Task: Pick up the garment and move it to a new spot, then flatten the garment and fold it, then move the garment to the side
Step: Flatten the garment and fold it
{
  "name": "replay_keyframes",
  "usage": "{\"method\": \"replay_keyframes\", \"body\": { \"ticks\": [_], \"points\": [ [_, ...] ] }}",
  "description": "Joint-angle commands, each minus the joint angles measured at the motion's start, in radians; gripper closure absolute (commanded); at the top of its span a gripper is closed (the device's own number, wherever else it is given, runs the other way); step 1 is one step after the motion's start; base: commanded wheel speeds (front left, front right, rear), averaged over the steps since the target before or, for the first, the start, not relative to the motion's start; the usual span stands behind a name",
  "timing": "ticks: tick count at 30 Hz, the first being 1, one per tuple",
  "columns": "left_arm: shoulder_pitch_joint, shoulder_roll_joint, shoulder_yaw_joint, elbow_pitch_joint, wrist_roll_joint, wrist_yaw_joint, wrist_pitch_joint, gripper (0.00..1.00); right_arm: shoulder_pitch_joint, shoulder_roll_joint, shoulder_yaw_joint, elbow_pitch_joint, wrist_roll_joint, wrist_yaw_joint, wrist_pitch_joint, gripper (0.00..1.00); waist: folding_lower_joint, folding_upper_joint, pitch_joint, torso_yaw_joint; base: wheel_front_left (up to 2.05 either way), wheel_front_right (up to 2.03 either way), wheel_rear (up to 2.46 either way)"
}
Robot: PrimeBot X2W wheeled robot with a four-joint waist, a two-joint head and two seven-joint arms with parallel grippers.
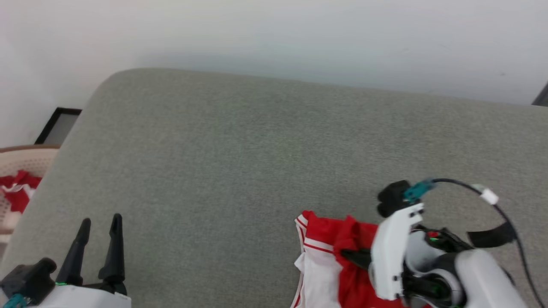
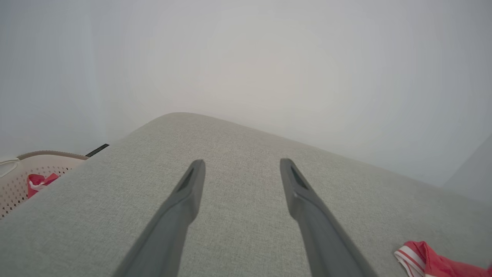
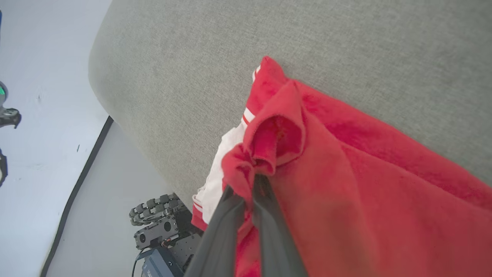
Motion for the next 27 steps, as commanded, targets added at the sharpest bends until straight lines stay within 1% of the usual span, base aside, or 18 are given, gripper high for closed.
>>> {"method": "replay_keyframes", "body": {
  "ticks": [1, 7, 11, 12, 13, 14, 17, 21, 24, 27],
  "points": [
    [-0.009, 0.000, -0.002, 0.003, -0.001, -0.003, -0.004, 0.00, -0.019, 0.002, 0.012, 0.010, -0.004, -0.002, -0.016, 1.00, 0.0000, 0.0000, 0.004, 0.014, 0.00, 0.00, 0.00],
    [-0.026, -0.003, -0.008, 0.013, -0.004, -0.003, -0.004, 0.00, -0.080, 0.018, 0.106, 0.150, 0.010, -0.002, -0.114, 1.00, 0.0000, 0.0000, 0.007, 0.035, 0.00, 0.00, 0.00],
    [-0.033, -0.006, -0.006, 0.017, -0.003, -0.004, -0.004, 0.00, -0.121, 0.016, 0.158, 0.244, -0.001, -0.002, -0.172, 1.00, 0.0000, 0.0000, 0.006, 0.037, 0.00, 0.00, 0.00],
    [-0.034, -0.007, -0.006, 0.018, -0.002, -0.004, -0.004, 0.00, -0.133, 0.015, 0.176, 0.258, 0.002, -0.002, -0.187, 0.79, 0.0000, 0.0000, 0.006, 0.037, 0.00, 0.00, 0.00],
    [-0.034, -0.007, -0.006, 0.018, -0.003, -0.004, -0.004, 0.00, -0.142, 0.015, 0.187, 0.270, 0.011, -0.002, -0.205, 0.16, 0.0000, 0.0000, 0.006, 0.037, 0.00, 0.00, 0.00],
    [-0.034, -0.007, -0.007, 0.018, -0.004, -0.004, -0.004, 0.00, -0.146, 0.016, 0.195, 0.284, 0.021, -0.002, -0.216, 0.00, 0.0000, 0.0000, 0.005, 0.035, 0.00, 0.00, 0.00],
    [-0.028, -0.005, -0.001, 0.018, -0.007, -0.004, -0.004, 0.00, -0.168, 0.003, 0.229, 0.295, 0.042, -0.002, -0.238, 0.00, 0.0000, 0.0000, 0.000, 0.024, 0.00, 0.00, 0.00],
    [-0.013, -0.003, 0.011, 0.016, -0.003, -0.004, -0.004, 0.00, -0.183, -0.024, 0.256, 0.272, 0.079, -0.002, -0.255, 0.00, 0.0000, 0.0000, -0.011, 0.000, 0.00, 0.00, 0.00],
    [-0.005, -0.003, 0.017, 0.011, 0.001, -0.004, -0.004, 0.00, -0.186, -0.057, 0.262, 0.235, 0.092, -0.002, -0.276, 0.00, 0.0000, 0.0000, -0.020, -0.022, 0.00, 0.00, 0.00],
    [0.003, 0.004, 0.023, 0.011, 0.007, -0.004, -0.004, 0.00, -0.183, -0.102, 0.256, 0.184, 0.096, -0.002, -0.324, 0.00, 0.0000, 0.0000, -0.030, -0.048, 0.00, 0.00, 0.00]
  ]
}}
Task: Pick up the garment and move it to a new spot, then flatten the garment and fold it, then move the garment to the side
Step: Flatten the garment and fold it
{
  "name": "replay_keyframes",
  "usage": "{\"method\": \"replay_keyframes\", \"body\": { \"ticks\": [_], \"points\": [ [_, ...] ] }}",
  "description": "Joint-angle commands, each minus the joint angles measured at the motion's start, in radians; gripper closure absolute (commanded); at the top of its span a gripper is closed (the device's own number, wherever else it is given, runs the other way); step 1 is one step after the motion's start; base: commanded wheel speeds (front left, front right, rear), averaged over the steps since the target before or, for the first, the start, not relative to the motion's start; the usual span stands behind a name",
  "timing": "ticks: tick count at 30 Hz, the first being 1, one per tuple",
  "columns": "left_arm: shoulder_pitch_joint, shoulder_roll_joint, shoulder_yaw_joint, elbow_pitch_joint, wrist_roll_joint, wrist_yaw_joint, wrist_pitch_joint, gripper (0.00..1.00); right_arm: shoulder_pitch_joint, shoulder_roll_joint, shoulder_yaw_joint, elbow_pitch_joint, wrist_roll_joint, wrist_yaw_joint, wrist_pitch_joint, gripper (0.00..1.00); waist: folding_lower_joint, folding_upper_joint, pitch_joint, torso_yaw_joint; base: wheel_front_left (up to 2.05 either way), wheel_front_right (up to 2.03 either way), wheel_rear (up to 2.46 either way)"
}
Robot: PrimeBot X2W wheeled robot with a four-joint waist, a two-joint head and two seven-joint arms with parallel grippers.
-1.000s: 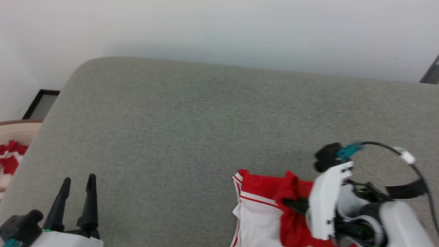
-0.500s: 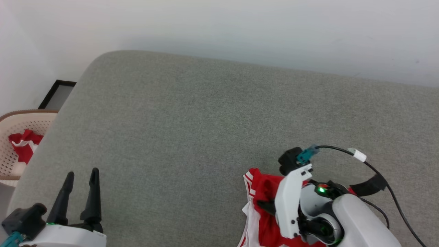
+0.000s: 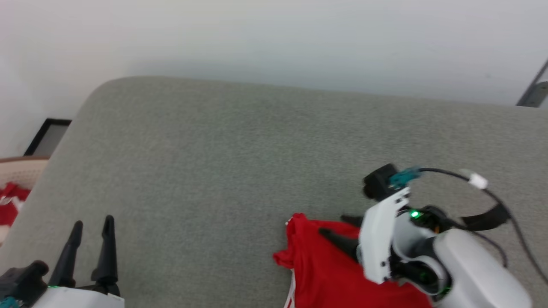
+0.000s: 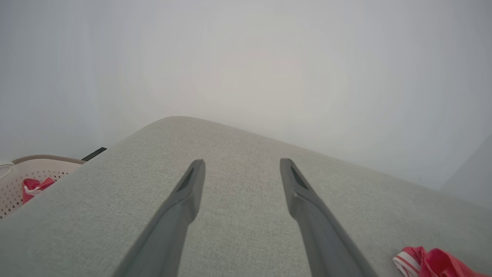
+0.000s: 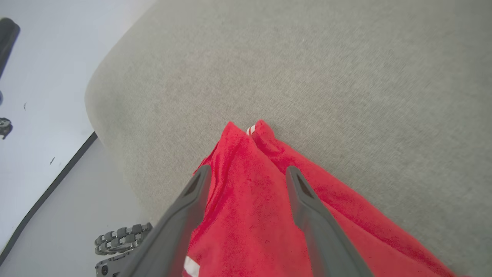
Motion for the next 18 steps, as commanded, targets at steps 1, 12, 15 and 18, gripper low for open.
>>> {"method": "replay_keyframes", "body": {
  "ticks": [1, 12, 15, 18],
  "points": [
    [0.007, 0.006, 0.006, -0.003, 0.007, -0.004, -0.004, 0.00, -0.001, -0.018, 0.000, -0.019, 0.003, -0.002, -0.023, 0.00, 0.0000, 0.0000, -0.015, -0.028, 0.00, 0.00, 0.00],
    [0.049, 0.011, 0.025, -0.009, 0.014, -0.004, -0.004, 0.00, 0.082, -0.169, -0.103, -0.032, -0.038, -0.002, -0.372, 0.00, 0.0000, 0.0000, -0.047, -0.131, 0.00, 0.00, 0.00],
    [0.057, 0.008, 0.032, -0.013, 0.015, -0.004, -0.004, 0.00, 0.114, -0.192, -0.140, -0.013, -0.058, -0.002, -0.471, 0.00, 0.0000, 0.0000, -0.052, -0.153, 0.00, 0.00, 0.00],
    [0.065, 0.010, 0.032, -0.012, 0.022, -0.004, -0.004, 0.00, 0.145, -0.216, -0.172, 0.008, -0.085, -0.002, -0.567, 0.00, 0.0000, 0.0000, -0.054, -0.171, 0.00, 0.00, 0.00]
  ]
}}
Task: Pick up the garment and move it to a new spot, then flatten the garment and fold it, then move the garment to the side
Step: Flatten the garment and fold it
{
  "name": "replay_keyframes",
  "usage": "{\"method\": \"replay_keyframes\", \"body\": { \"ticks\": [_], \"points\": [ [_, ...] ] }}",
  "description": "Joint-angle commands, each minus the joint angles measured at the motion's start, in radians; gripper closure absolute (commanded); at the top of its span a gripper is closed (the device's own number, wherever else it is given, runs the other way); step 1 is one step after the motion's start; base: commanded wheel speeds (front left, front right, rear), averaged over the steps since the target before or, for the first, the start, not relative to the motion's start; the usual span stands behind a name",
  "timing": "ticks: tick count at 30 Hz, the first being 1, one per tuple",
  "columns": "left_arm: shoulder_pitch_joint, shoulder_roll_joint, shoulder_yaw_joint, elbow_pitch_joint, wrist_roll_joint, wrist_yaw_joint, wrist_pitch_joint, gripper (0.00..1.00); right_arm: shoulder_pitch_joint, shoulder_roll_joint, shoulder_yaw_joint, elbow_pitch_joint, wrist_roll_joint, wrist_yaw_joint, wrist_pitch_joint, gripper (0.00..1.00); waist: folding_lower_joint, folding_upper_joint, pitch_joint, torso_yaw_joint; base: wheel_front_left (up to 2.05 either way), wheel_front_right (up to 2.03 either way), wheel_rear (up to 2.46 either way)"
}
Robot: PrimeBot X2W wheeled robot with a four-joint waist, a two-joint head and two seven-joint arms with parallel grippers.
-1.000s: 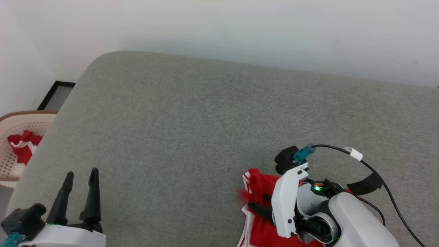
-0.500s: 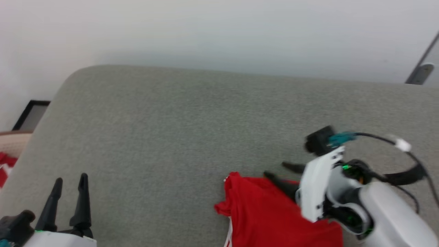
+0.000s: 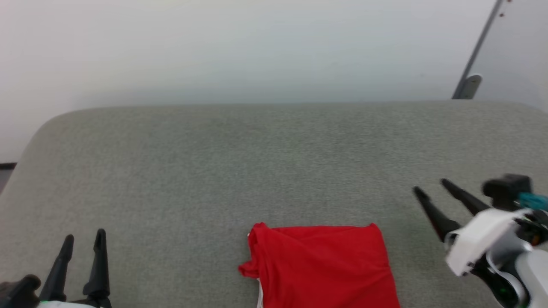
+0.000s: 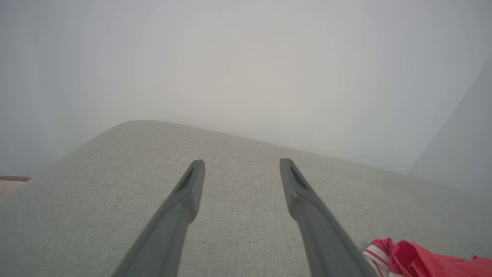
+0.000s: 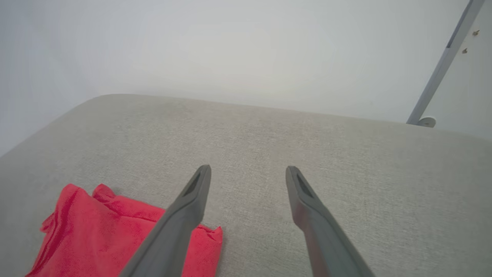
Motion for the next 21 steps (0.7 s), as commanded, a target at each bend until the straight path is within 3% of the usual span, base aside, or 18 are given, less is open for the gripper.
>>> {"method": "replay_keyframes", "body": {
  "ticks": [1, 11, 21],
  "points": [
    [0.012, 0.002, 0.003, 0.000, 0.007, -0.004, -0.004, 0.00, 0.022, -0.006, -0.015, 0.010, -0.014, -0.002, -0.034, 0.00, 0.0000, 0.0000, -0.009, -0.023, 0.00, 0.00, 0.00],
    [0.037, 0.010, 0.030, -0.001, 0.001, -0.004, -0.004, 0.00, 0.111, -0.021, -0.103, 0.082, -0.060, -0.002, -0.234, 0.00, 0.0000, 0.0000, -0.019, -0.057, 0.00, 0.00, 0.00],
    [0.044, 0.002, 0.028, -0.001, 0.010, -0.004, -0.004, 0.00, 0.158, 0.013, -0.144, 0.121, -0.079, -0.002, -0.304, 0.00, 0.0000, 0.0000, -0.019, -0.065, 0.00, 0.00, 0.00]
  ]
}}
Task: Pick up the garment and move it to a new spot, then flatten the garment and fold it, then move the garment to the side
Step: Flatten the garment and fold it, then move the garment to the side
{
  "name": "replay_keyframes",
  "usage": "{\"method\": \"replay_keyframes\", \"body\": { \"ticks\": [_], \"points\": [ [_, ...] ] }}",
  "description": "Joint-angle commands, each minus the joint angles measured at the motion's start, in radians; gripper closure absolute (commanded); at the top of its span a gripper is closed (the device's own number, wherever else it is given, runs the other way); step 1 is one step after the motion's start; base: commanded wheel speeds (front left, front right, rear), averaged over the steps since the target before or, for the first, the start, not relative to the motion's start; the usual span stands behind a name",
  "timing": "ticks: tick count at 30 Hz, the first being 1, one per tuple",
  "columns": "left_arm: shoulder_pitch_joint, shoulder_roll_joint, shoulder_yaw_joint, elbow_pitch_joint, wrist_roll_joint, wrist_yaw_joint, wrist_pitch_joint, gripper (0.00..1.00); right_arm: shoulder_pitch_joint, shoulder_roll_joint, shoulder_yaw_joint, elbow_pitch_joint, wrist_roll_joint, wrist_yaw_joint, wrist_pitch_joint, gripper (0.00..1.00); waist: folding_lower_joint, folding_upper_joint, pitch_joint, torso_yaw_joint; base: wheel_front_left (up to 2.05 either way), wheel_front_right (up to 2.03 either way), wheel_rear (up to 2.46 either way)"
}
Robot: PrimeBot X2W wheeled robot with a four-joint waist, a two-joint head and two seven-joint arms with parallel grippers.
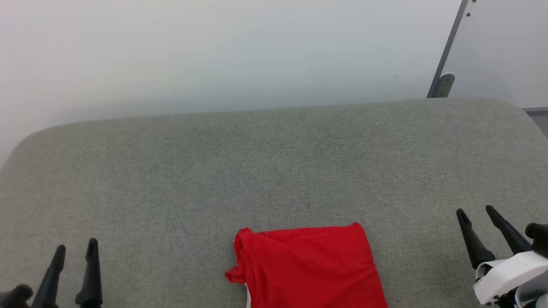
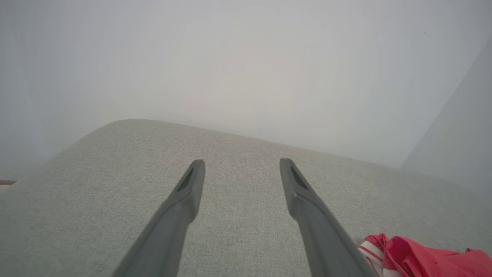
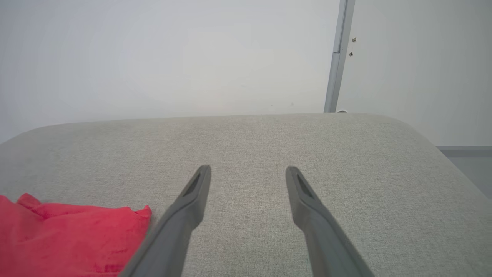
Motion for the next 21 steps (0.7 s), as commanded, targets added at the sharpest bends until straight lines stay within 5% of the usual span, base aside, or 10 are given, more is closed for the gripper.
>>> {"method": "replay_keyframes", "body": {
  "ticks": [1, 21],
  "points": [
    [0.003, -0.001, -0.002, 0.000, 0.000, -0.003, -0.004, 0.00, 0.008, 0.003, -0.006, 0.003, -0.004, -0.002, -0.007, 0.00, 0.0000, 0.0000, 0.000, 0.000, 0.00, 0.00, 0.00],
    [-0.002, 0.013, -0.006, 0.004, -0.017, -0.004, -0.004, 0.00, 0.025, 0.022, 0.044, -0.022, 0.018, -0.002, 0.074, 0.00, 0.0000, 0.0000, 0.003, 0.034, 0.00, 0.00, 0.00]
  ]
}}
